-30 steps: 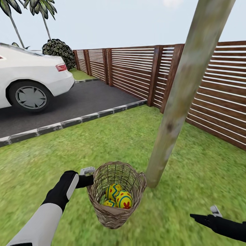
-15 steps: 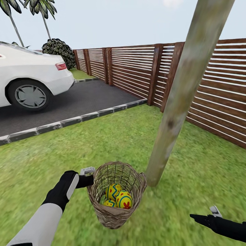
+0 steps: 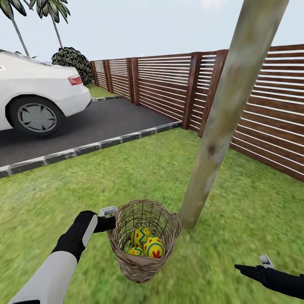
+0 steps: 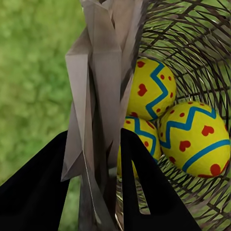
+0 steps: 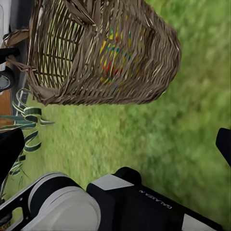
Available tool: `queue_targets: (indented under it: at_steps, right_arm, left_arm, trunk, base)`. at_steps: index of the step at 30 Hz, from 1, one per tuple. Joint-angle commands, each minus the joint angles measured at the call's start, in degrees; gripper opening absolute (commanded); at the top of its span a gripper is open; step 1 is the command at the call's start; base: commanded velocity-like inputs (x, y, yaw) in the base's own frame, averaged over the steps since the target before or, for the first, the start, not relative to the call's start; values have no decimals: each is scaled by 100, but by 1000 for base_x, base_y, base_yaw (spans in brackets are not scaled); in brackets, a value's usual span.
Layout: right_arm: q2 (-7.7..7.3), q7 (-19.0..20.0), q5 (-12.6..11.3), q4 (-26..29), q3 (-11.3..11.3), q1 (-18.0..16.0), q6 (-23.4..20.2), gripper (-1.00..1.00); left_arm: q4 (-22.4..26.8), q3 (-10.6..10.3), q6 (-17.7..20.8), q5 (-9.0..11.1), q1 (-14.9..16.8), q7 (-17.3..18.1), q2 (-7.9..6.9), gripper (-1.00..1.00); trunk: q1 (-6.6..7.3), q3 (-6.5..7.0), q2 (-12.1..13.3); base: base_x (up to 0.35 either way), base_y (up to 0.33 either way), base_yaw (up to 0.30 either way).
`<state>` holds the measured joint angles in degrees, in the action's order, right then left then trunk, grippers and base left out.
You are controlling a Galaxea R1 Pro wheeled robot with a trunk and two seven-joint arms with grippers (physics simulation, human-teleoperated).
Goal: Take the three Easter eggs out of the wicker basket on the lawn in the garden, then place them on the lawn next to a single tree (choose any tree) so that all three eggs are next to the same tree and none are left in the basket.
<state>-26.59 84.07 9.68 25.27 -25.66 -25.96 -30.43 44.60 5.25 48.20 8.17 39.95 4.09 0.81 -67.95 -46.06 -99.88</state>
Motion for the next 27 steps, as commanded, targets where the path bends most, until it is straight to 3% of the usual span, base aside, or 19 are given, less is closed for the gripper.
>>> queue_targets:
  at_steps: [1, 27]
  right_arm:
    - [5, 40, 60, 4, -44, -6, -60, 100]
    - [39, 45, 55, 10, -36, -6, -65, 100]
  left_arm:
    - [6, 29, 32, 62, 4, 13, 6, -100]
    - [13, 29, 32, 62, 4, 13, 6, -100]
  trunk:
    - [-22, -23, -44]
    - [-593, -490, -1087]
  base:
    - [0, 0, 0]
    - [0, 0, 0]
